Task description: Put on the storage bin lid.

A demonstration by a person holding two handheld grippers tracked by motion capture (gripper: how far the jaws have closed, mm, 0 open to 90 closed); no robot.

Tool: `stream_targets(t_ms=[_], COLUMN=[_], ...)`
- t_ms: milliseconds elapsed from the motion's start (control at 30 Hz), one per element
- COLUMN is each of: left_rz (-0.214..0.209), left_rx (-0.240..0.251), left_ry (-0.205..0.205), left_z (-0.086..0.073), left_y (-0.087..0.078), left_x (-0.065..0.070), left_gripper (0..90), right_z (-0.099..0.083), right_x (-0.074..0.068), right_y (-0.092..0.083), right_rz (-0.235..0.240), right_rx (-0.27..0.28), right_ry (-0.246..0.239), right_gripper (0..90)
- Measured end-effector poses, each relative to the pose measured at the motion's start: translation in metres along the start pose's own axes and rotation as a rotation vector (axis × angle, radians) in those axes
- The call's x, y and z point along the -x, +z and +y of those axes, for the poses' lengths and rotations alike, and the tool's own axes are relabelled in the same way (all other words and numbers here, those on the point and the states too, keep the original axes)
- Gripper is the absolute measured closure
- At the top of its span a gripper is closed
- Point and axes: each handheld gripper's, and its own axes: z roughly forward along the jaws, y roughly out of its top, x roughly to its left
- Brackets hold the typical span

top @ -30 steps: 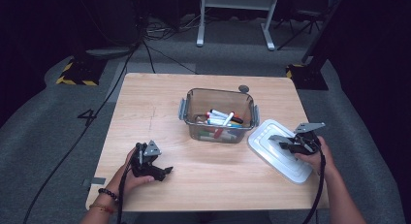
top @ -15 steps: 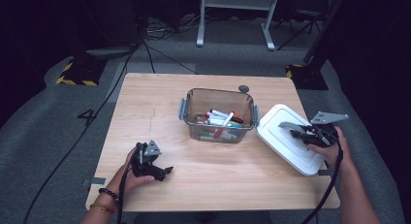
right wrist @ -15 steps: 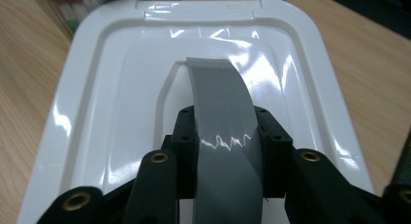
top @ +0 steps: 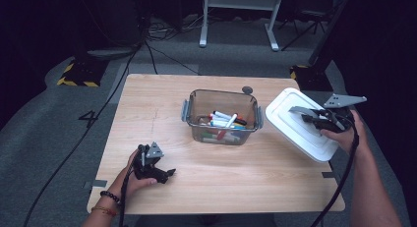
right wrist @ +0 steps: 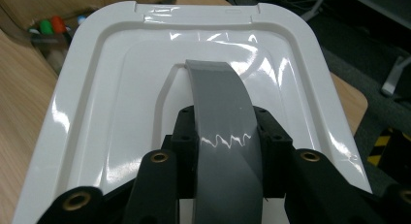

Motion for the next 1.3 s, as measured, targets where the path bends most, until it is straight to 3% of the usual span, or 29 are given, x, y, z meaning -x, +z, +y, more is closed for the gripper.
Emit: stream_targets(t_ms=[267, 400, 500, 767, 1300], left_rz=[0.000, 0.000, 0.000, 0.000, 0.002], left_rx=[0.000, 0.000, 0.000, 0.000, -0.001], left_ry=[0.001, 0.001, 0.001, 0.001, 0.002], left_z=[0.000, 0.000, 0.000, 0.000, 0.000], left_y=[0.000, 0.000, 0.000, 0.000, -0.001], left_x=[0.000, 0.000, 0.000, 0.000, 0.000], left_gripper=[4.3, 4.3, 4.4, 4.4, 4.4], right_z=[0.057, 0.078, 0.093, 0.115, 0.153], right_x=[-0.015, -0.026, -0.039, -0.064, -0.105], right_y=[0.024, 0.046, 0.071, 0.109, 0.161], right_rz=[0.085, 0.139, 0.183, 0.268, 0.337], right_rx=[0.042, 0.040, 0.011, -0.008, -0.072], right_ry=[-0.085, -0.123, -0.159, -0.217, -0.328], right_gripper=[67.7, 67.6, 67.6, 67.6, 68.0])
